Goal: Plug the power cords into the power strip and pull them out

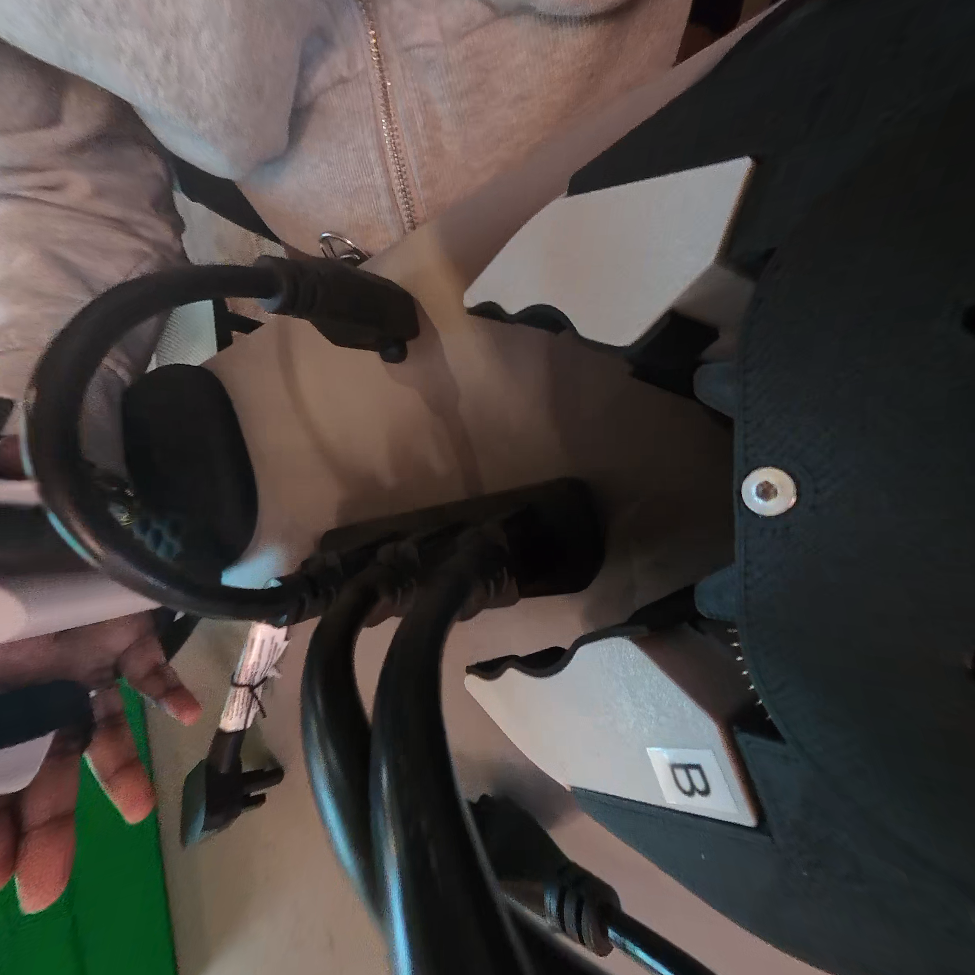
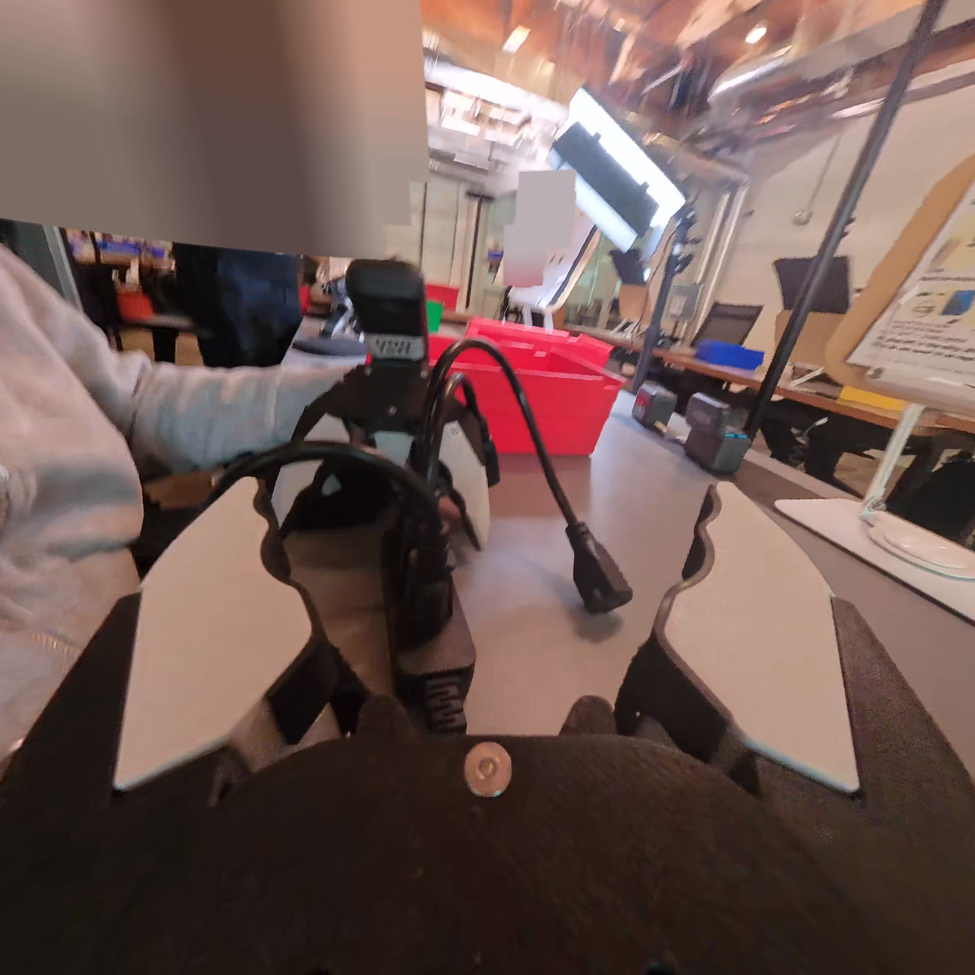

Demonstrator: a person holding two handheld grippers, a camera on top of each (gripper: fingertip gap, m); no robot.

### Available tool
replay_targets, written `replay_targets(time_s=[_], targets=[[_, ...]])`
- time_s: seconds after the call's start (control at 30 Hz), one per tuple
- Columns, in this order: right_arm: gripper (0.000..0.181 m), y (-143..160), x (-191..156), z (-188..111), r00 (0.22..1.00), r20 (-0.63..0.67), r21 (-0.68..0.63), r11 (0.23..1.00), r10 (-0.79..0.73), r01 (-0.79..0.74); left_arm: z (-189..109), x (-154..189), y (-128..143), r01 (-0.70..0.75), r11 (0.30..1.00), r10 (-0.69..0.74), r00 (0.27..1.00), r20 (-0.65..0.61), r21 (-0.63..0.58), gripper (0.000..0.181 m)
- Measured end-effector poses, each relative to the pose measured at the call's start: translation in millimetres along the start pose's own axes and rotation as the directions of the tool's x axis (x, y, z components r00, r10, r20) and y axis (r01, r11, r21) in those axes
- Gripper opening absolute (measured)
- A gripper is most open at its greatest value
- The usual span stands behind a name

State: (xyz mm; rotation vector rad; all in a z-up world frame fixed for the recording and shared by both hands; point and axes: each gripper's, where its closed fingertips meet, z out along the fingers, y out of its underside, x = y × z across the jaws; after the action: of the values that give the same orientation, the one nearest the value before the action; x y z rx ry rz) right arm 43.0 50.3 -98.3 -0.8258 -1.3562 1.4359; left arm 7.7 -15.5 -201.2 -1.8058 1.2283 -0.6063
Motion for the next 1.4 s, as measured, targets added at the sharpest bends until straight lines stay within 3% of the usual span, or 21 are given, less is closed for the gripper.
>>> replay_targets(time_s=[0.1,0.2,0.3,0.37,0.43,0.5,0.57,0.63,0.67,0.73,0.8,0.83,0.93,1.07,1.17,1.2,1.23,1.27,1.3,1.33,1.4], targets=[[0.143,-20.8,13.1,-9.6,0.997,-0.073,0.108,0.994,0.001,0.007,-4.1,-5.8,-1.6,0.014,1.0,-0.014,0.999,0.031,0.004,0.093],[0.109,-26.6,34.7,-21.9,0.982,-0.186,0.149,0.989,0.023,0.005,-13.6,-0.3,14.4,0.015,0.992,-0.015,1.0,0.004,-0.125,0.088],[0.076,-15.4,45.4,-25.4,0.969,-0.245,0.076,0.997,0.006,0.013,-38.1,16.4,47.5,-0.041,0.939,0.015,0.997,-0.079,-0.343,0.084],[0.05,-5.3,46.5,-24.3,0.963,-0.259,-0.007,0.998,-0.068,0.068,-51.4,24.6,40.2,0.01,0.952,-0.045,0.993,-0.107,-0.306,0.067],[0.002,9.9,47.6,-24.2,0.955,-0.255,-0.142,0.983,-0.149,0.115,-64.1,28.0,24.6,0.064,0.97,-0.093,0.989,-0.114,-0.236,0.057],[0.0,19.0,50.4,-25.0,0.946,-0.267,-0.219,0.968,-0.182,0.125,-74.3,19.8,-0.9,0.064,0.993,-0.07,0.996,-0.054,-0.104,0.046],[0.001,21.6,50.2,-24.4,0.952,-0.266,-0.219,0.971,-0.152,0.094,-85.6,18.3,-45.4,-0.027,0.989,0.03,0.999,-0.019,0.148,0.04],[0.01,24.4,51.0,-24.4,0.959,-0.27,-0.206,0.978,-0.093,0.037,-108.4,9.7,-96.2,-0.167,0.866,0.115,0.984,0.137,0.471,0.037],[0.018,27.0,53.1,-25.1,0.958,-0.281,-0.205,0.979,-0.066,0.008,-126.0,-1.6,-116.3,-0.206,0.758,0.065,0.968,0.244,0.618,0.036],[0.037,34.7,57.5,-26.2,0.955,-0.296,-0.213,0.976,-0.016,-0.05,-161.4,-37.6,-127.8,-0.189,0.552,-0.206,0.913,0.353,0.812,0.037],[0.055,42.0,60.1,-25.5,0.955,-0.296,-0.231,0.968,0.027,-0.099,-179.4,-75.7,-107.0,-0.128,0.441,-0.47,0.81,0.35,0.888,0.044],[0.064,44.1,61.4,-25.2,0.953,-0.3,-0.236,0.965,0.038,-0.112,-181.2,-87.6,-95.3,-0.11,0.422,-0.541,0.766,0.347,0.9,0.05],[0.095,45.8,61.7,-24.4,0.953,-0.303,-0.243,0.964,0.028,-0.105,-165.2,-97.9,-83.4,-0.102,0.514,-0.541,0.732,0.414,0.852,0.078],[0.139,46.3,59.3,-20.5,0.955,-0.295,-0.258,0.962,0.007,-0.087,-150.3,-96.9,-86.3,-0.264,0.693,-0.385,0.652,0.654,0.671,0.124],[0.146,31.3,60.1,-18.5,0.949,-0.315,-0.187,0.981,-0.018,-0.043,-157.2,-90.9,-93.7,-0.377,0.709,-0.306,0.598,0.741,0.596,0.13],[0.146,22.6,62.5,-20.2,0.942,-0.332,-0.151,0.988,-0.045,-0.007,-162.8,-87.9,-96.6,-0.411,0.695,-0.298,0.582,0.757,0.59,0.121],[0.139,11.8,64.7,-23.9,0.933,-0.35,-0.113,0.992,-0.087,0.051,-174.6,-81.9,-100.1,-0.477,0.666,-0.292,0.541,0.789,0.574,0.093],[0.112,-0.7,65.1,-29.4,0.921,-0.366,-0.067,0.991,-0.13,0.114,-189.0,-71.0,-104.3,-0.572,0.621,-0.272,0.483,0.832,0.535,0.053],[0.067,-11.8,63.4,-35.1,0.916,-0.376,-0.017,0.989,-0.143,0.147,-196.4,-58.6,-108.8,-0.647,0.581,-0.225,0.456,0.861,0.494,0.012],[0.024,-19.8,61.5,-39.6,0.917,-0.379,0.029,0.989,-0.124,0.146,-198.5,-52.0,-111.6,-0.669,0.563,-0.202,0.457,0.866,0.485,0.004],[0.014,-26.4,65.1,-46.2,0.911,-0.406,0.074,0.991,-0.074,0.114,-197.3,-55.1,-110.1,-0.642,0.586,-0.226,0.456,0.861,0.494,0.004]])
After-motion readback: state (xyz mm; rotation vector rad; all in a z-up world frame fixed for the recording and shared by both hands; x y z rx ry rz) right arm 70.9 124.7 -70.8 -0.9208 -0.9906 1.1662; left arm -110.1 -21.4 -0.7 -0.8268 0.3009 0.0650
